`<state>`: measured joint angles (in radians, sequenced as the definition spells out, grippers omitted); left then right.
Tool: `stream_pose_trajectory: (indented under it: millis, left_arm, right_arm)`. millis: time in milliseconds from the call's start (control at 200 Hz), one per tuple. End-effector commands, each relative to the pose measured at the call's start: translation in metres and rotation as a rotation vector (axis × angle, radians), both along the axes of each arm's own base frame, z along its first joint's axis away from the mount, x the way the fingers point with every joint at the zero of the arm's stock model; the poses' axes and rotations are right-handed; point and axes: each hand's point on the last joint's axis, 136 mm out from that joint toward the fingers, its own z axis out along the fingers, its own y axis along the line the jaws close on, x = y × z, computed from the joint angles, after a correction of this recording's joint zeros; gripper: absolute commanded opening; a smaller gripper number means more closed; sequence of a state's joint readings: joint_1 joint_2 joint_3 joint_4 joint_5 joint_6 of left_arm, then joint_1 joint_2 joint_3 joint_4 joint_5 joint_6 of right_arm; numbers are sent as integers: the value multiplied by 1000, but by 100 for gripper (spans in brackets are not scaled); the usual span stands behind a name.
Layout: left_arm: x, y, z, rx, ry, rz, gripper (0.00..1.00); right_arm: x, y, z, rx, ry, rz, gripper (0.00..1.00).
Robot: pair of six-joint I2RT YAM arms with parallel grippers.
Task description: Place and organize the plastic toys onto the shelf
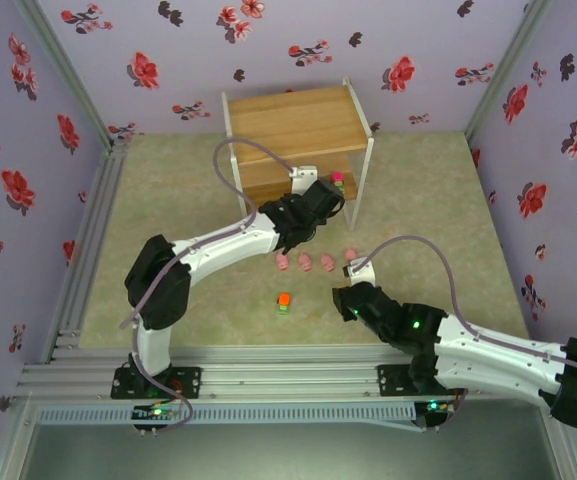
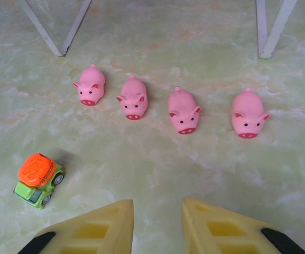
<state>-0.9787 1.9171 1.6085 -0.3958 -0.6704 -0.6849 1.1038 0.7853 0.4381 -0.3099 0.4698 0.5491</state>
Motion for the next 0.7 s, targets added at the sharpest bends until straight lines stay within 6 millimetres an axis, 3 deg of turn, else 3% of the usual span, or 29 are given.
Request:
stream_pose_trajectory:
  millis: [0,395,695]
  left_arm:
    - [-7,9,26,-13,-61,17,44]
    - [-37,24,39,-26,-83,-4,45]
    - [-72,53,41,-4,-92,-45,46]
  right_arm:
    - [1,-1,-3,-7,-7,4,30]
    - [0,0,-5,-3,0,10,35]
    - [-2,6,0,41,-6,-1,40]
